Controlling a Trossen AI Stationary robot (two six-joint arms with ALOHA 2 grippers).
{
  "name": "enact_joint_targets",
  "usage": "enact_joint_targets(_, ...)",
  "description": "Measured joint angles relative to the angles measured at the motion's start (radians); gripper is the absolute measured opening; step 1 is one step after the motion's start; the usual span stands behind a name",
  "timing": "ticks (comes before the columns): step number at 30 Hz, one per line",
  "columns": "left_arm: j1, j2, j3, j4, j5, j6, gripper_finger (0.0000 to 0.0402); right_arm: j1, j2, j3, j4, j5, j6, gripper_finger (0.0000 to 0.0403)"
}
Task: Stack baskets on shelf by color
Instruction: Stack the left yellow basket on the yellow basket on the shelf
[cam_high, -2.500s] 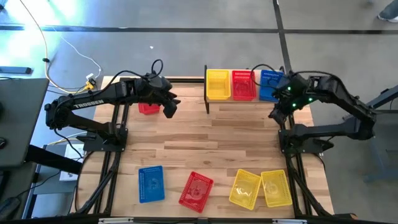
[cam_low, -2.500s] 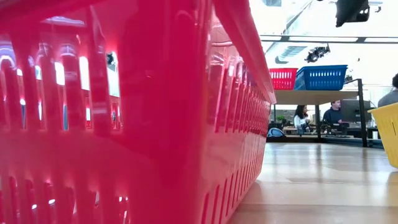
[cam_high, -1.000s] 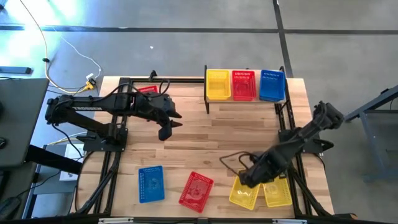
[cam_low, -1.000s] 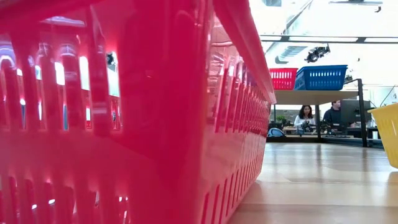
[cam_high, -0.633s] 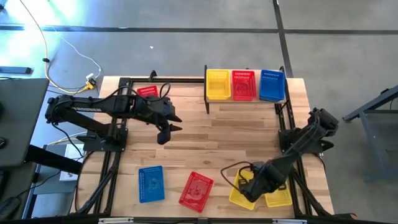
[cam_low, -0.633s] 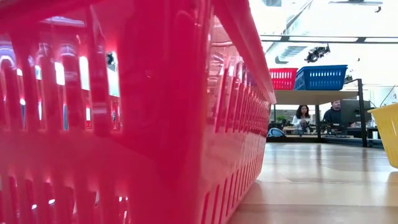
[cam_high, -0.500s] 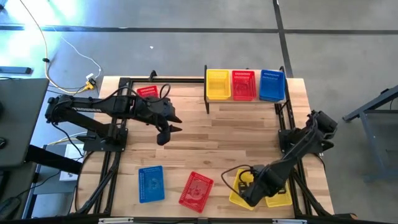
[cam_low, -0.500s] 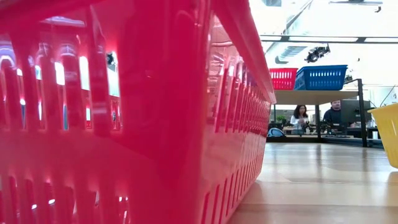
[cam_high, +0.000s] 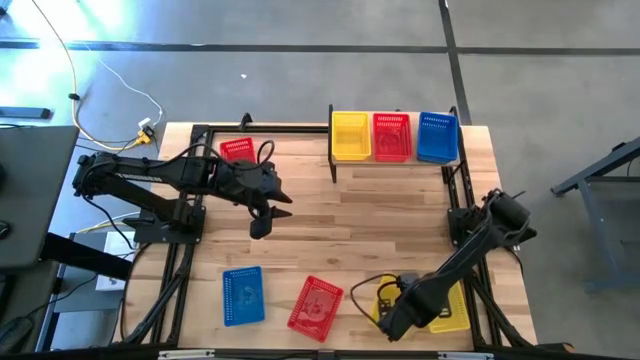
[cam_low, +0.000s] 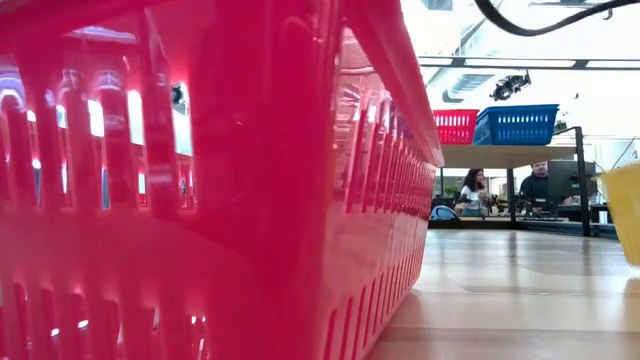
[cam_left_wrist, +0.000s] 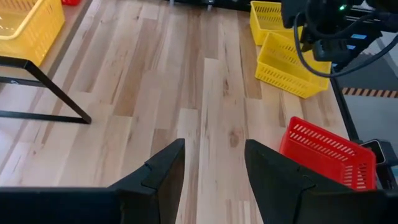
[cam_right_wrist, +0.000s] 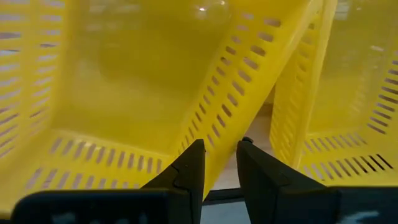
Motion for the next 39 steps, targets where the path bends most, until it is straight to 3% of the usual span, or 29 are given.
enact_joint_targets(39,0.0,0.0,0.0,0.0,0.0,-0.001,0.0156,-0.003,0.057,0.042,-0.057,-0.006,-0.01,0.0078)
